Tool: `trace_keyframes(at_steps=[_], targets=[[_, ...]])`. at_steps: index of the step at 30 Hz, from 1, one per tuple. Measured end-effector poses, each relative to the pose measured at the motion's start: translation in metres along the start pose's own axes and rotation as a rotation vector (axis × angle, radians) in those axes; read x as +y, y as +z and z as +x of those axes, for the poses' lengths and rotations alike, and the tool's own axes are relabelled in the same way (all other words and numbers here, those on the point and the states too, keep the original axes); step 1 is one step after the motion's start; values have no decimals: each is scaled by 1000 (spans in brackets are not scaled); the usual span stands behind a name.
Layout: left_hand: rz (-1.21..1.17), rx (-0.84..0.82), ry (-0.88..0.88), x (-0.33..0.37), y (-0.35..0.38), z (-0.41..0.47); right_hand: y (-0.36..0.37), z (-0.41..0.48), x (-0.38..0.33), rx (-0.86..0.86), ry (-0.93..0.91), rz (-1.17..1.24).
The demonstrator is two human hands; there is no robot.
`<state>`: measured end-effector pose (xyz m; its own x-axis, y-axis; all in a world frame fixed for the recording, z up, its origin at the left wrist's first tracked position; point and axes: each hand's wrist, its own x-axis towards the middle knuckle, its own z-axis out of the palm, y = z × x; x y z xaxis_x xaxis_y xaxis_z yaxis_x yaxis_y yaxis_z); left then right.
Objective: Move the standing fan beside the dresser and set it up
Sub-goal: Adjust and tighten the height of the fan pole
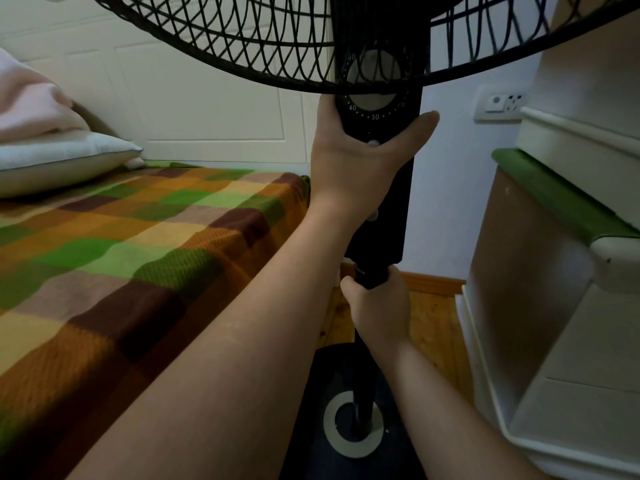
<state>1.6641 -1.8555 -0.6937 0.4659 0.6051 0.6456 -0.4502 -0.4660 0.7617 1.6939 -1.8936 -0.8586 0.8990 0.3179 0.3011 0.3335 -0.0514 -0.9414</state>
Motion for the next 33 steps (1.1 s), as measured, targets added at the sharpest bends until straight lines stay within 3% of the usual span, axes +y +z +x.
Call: trace_keyframes(at_steps=[4, 7, 10, 13, 25, 31, 33], targets=[[1, -4, 0, -1, 1, 1, -23, 7, -4, -270, 22, -28], [-2, 2, -3, -1, 0, 1, -39, 21, -4, -487, 196, -121], [0, 12, -9, -1, 1, 1, -46, 37, -11, -539, 180, -217], [-15, 16, -9, -2, 2, 0, -42, 42, -20, -548, 79, -167], [-8, 27, 34, -2, 3, 0, -22, 22, -14, -273, -60, -14], [-25, 42, 25, -2, 4, -1, -2, 11, -9, 10, -183, 5], [-24, 41, 27, -3, 3, -1, -1, 12, -6, -7, -152, 44]])
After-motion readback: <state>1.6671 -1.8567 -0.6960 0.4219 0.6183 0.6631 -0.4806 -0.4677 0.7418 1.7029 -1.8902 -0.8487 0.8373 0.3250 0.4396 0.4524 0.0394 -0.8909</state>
